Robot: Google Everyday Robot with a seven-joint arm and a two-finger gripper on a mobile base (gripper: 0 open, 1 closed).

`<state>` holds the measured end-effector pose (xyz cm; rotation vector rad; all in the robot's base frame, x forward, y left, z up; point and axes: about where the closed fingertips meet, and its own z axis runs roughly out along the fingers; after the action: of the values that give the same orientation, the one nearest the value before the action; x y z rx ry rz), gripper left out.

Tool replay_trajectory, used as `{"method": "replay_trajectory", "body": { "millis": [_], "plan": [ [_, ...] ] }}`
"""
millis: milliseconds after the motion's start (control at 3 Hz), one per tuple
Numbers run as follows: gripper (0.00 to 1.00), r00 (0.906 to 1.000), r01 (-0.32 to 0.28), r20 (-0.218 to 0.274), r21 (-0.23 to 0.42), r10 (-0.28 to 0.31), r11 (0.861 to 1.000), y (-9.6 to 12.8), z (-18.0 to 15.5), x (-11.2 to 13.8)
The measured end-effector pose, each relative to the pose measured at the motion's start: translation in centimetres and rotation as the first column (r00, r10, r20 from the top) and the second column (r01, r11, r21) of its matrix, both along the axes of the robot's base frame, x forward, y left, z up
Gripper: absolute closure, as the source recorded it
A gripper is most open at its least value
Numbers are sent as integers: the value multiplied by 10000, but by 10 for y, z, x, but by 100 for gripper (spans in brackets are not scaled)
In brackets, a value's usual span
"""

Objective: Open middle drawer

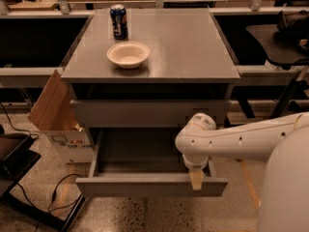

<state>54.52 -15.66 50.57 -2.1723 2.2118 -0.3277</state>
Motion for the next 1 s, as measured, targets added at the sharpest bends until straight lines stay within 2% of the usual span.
{"method": "replay_trajectory", "body": {
  "millis": [333, 667, 1000],
  "plan": [
    [41, 9974, -157, 713, 265, 138, 9995, -23, 22, 17],
    [64, 9825, -317, 1862, 1150, 98, 9929, -56, 17, 50],
    [87, 9745, -173, 2225, 2009, -285, 9795, -71, -17, 80]
  ]
}}
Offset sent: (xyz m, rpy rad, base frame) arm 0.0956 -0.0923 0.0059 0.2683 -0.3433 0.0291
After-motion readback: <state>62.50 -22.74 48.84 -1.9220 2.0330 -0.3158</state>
